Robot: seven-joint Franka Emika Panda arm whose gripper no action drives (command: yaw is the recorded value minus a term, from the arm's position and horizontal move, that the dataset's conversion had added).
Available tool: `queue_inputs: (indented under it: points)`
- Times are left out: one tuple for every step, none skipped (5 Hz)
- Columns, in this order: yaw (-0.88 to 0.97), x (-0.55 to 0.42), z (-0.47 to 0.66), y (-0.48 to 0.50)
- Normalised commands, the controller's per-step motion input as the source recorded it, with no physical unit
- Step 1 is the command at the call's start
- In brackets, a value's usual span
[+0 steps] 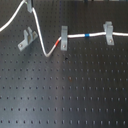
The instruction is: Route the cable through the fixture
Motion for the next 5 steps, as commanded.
queue_inputs:
  points:
    - [0.02,-0.075,0.00,0.046]
    - [0.00,-0.040,0.15,-0.080]
    - [0.00,-0.168,0.53,-0.184]
    - [0.04,-0.498,0.40,-0.090]
    - [0.35,-0.450,0.21,0.098]
